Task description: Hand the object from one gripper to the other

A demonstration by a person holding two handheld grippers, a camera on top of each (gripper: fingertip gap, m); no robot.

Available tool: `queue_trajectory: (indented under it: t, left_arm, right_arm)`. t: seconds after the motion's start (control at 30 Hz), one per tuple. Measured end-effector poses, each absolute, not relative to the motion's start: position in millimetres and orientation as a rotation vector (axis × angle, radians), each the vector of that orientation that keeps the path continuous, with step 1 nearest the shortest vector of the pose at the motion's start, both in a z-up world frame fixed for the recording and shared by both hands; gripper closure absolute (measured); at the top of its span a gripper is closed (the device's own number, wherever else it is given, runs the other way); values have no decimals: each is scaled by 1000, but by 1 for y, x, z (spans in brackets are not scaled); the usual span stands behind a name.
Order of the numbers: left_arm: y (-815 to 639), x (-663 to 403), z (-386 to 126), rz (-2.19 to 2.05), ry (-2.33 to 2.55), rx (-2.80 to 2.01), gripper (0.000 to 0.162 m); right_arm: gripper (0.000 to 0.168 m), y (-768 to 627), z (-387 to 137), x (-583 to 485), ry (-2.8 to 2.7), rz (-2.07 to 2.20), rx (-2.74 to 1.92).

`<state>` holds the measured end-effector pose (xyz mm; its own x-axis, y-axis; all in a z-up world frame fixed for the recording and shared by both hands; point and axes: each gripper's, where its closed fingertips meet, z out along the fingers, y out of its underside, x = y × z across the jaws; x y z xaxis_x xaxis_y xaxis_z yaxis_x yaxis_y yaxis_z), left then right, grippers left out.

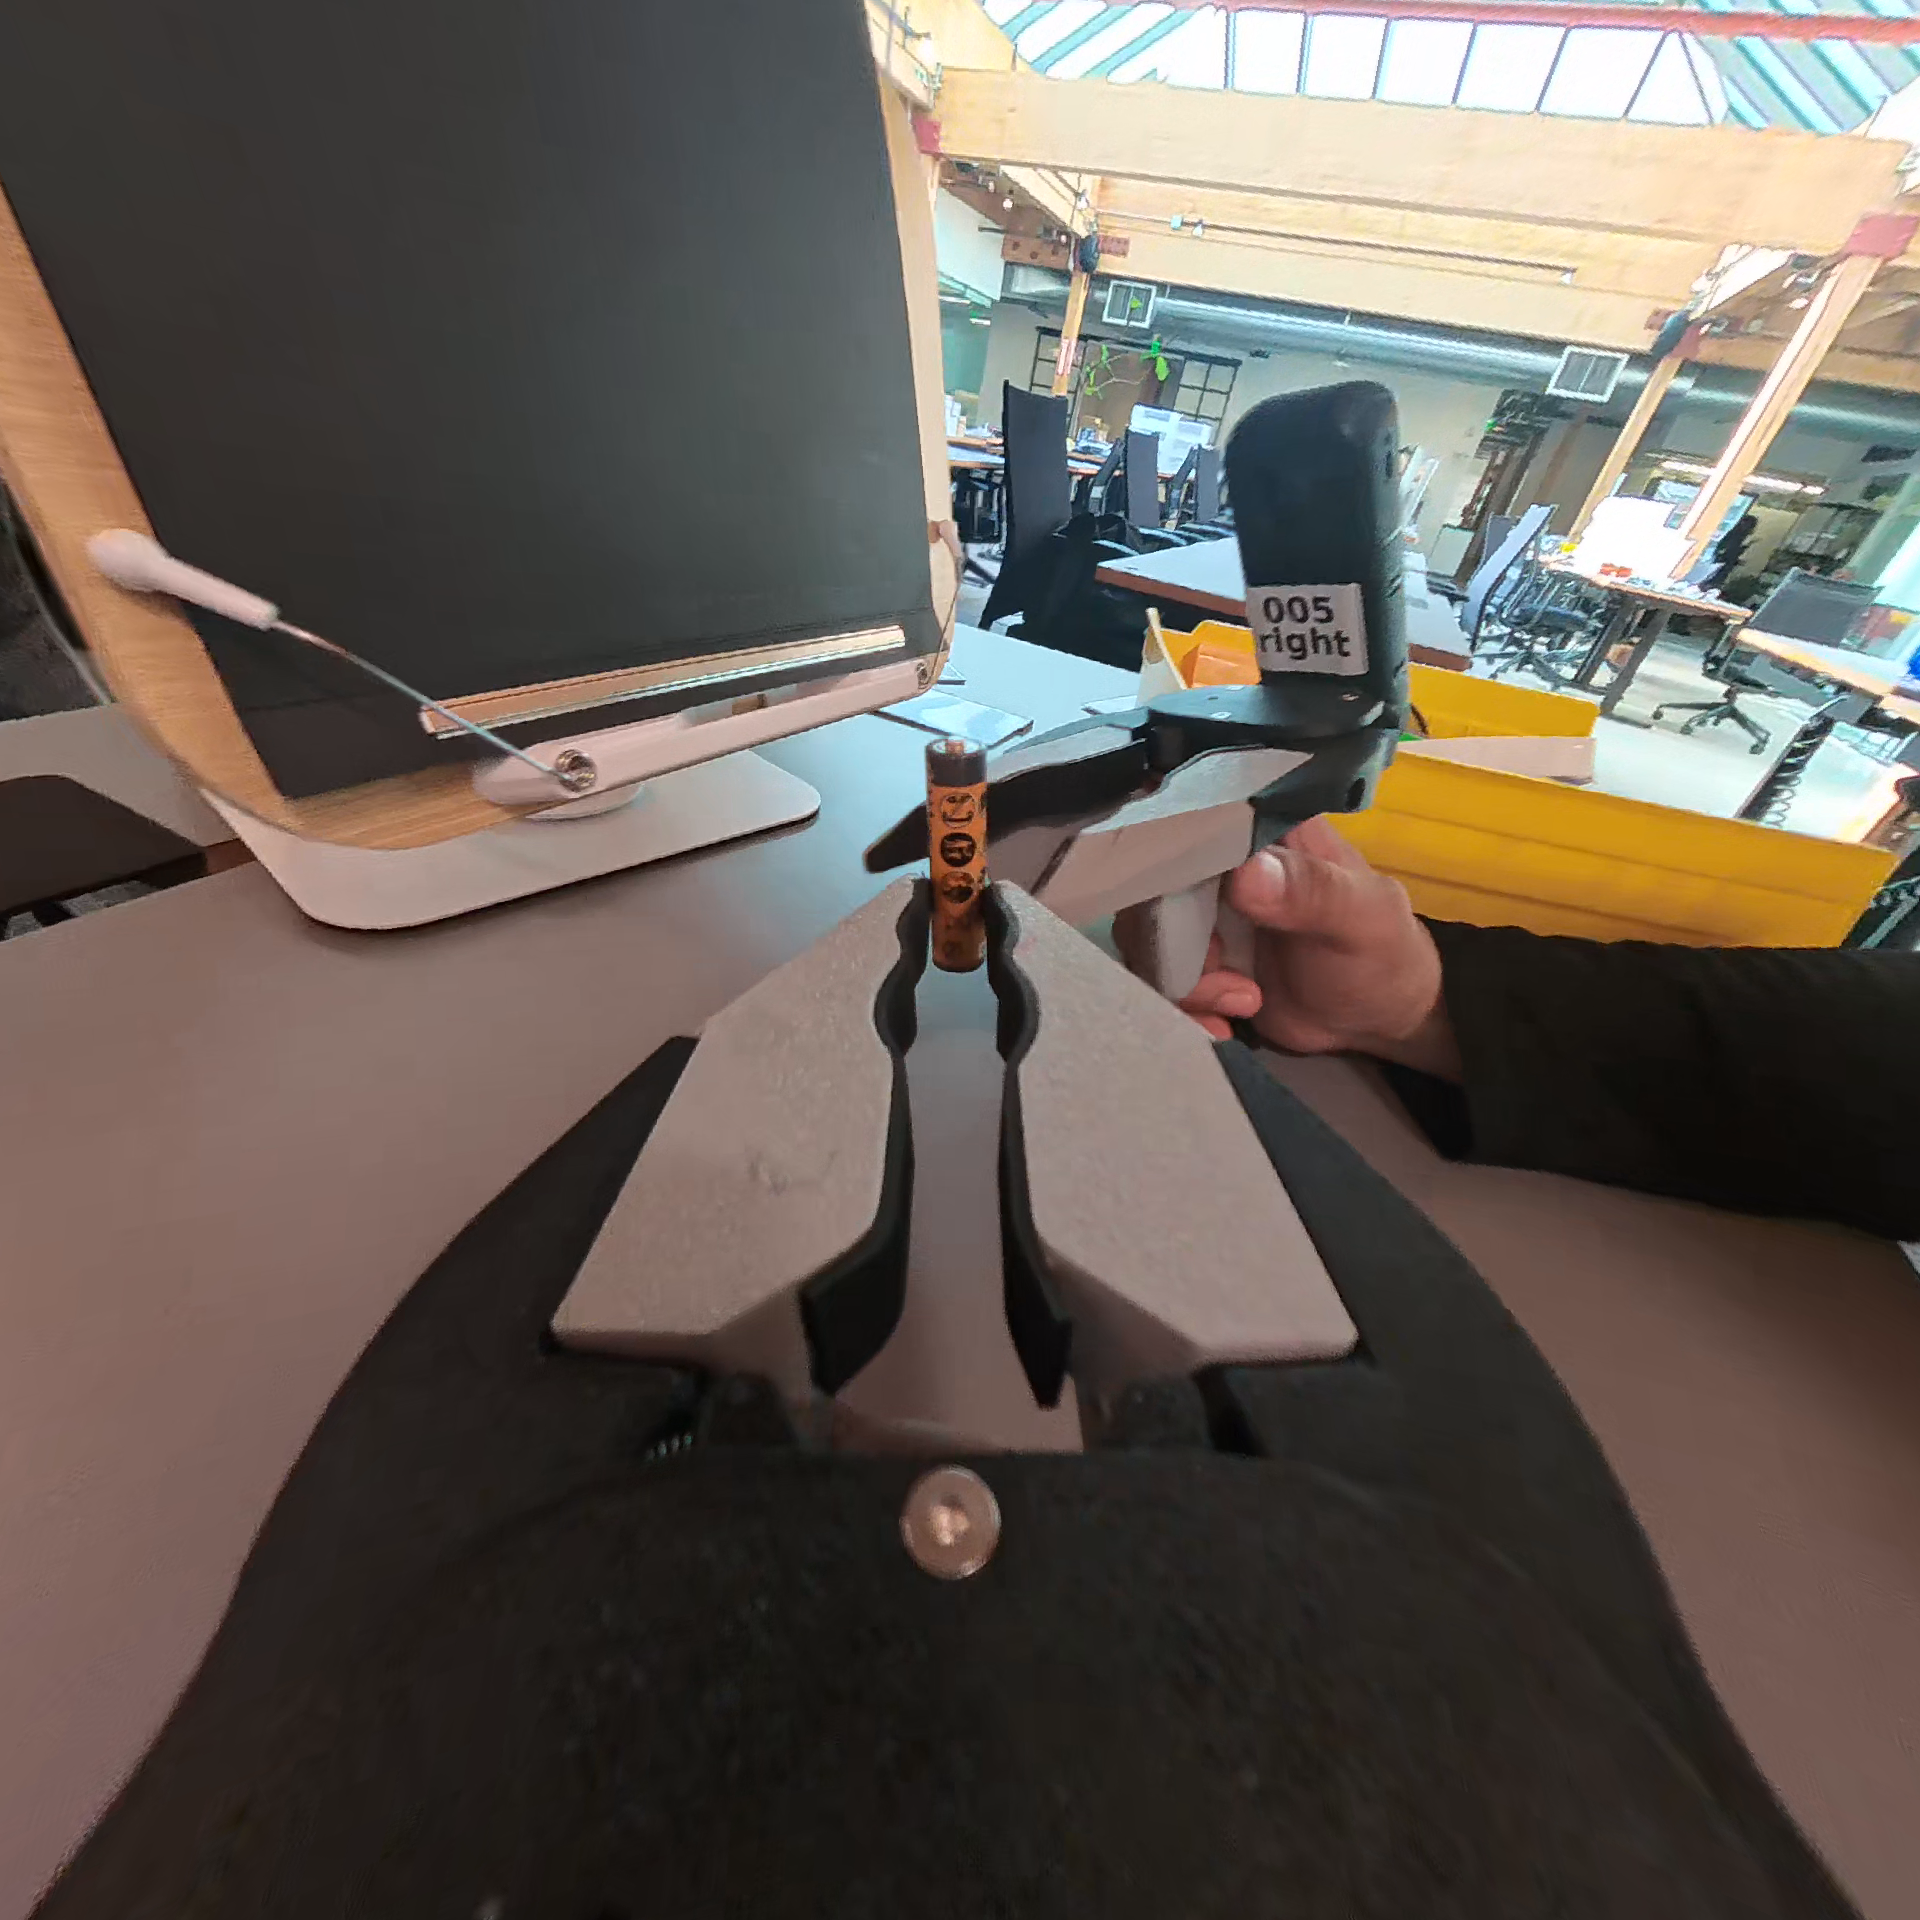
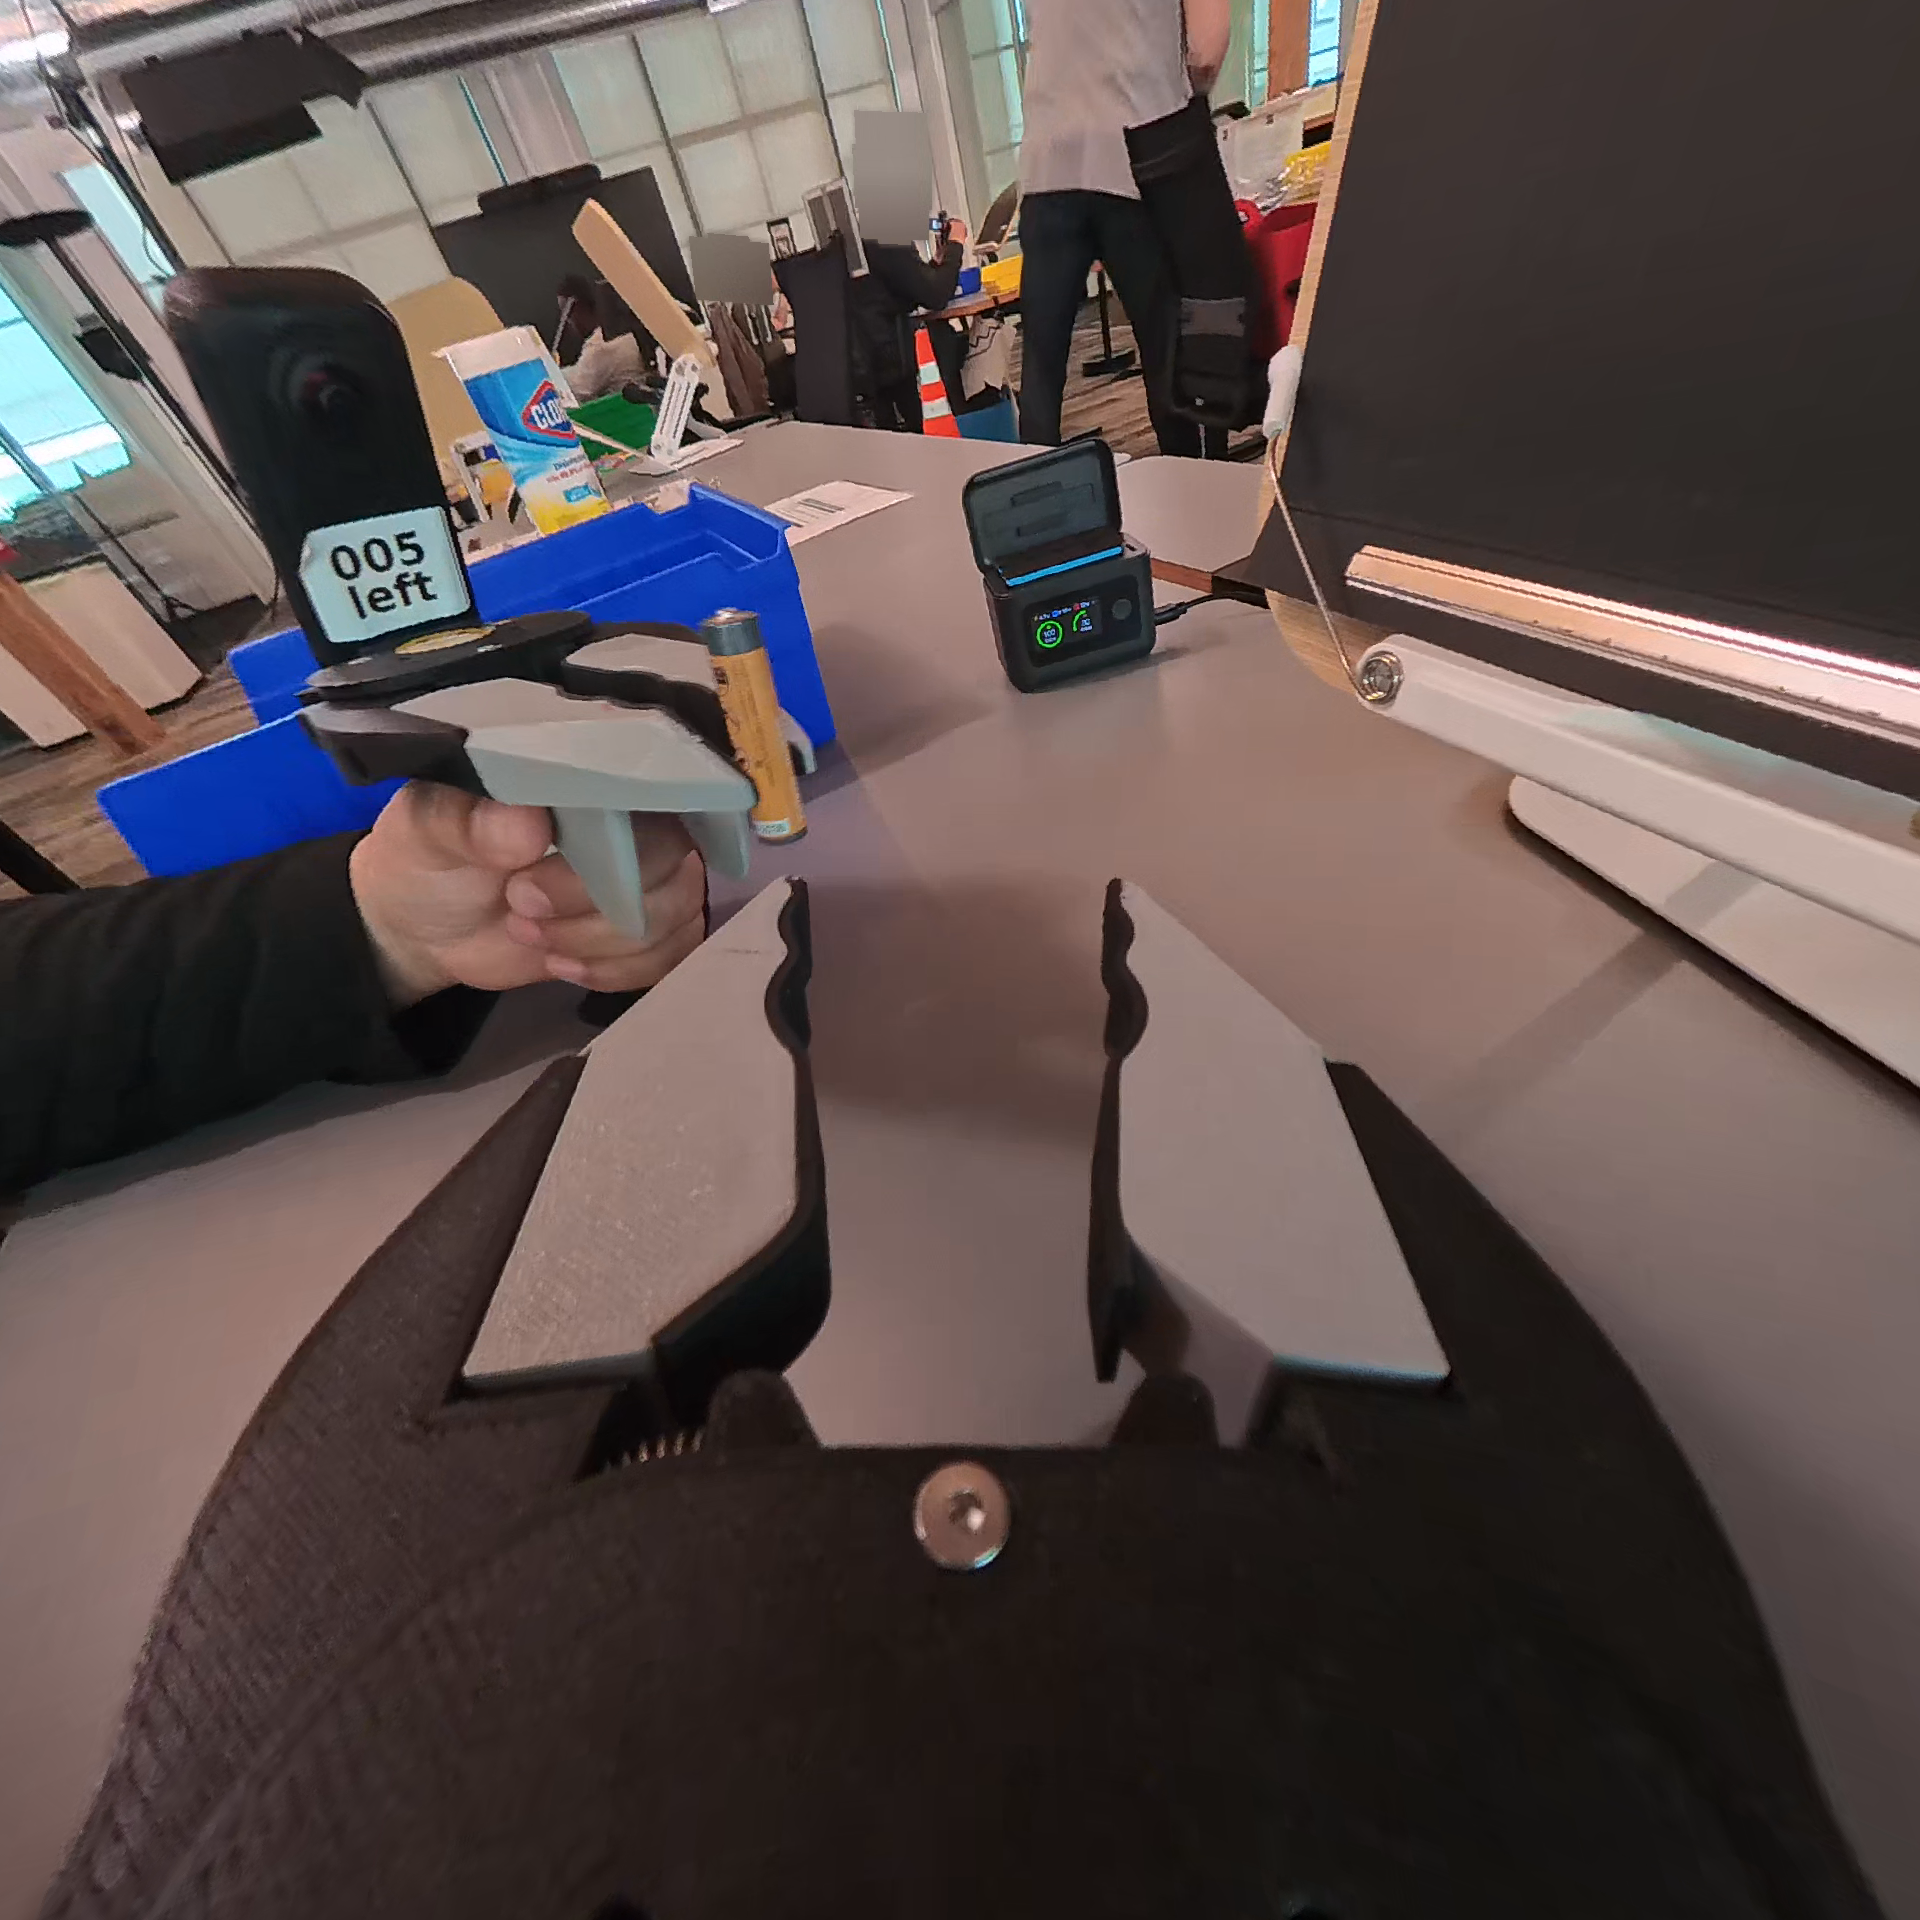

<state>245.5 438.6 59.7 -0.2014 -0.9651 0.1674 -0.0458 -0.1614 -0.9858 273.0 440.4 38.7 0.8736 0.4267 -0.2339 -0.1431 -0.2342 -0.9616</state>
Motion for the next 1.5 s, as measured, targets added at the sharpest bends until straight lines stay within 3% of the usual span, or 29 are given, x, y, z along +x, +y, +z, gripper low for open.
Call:
queue_trajectory:
  t: [1.03,1.5]
  left_arm:
    - [450,238,60,-1559,1242,-1278,154]
    - [431,244,51,-1504,1382,-1260,155]
  right_arm:
    - [116,434,45,254,-264,573,-1708]
    - [115,427,79,259,-222,631,-1549]
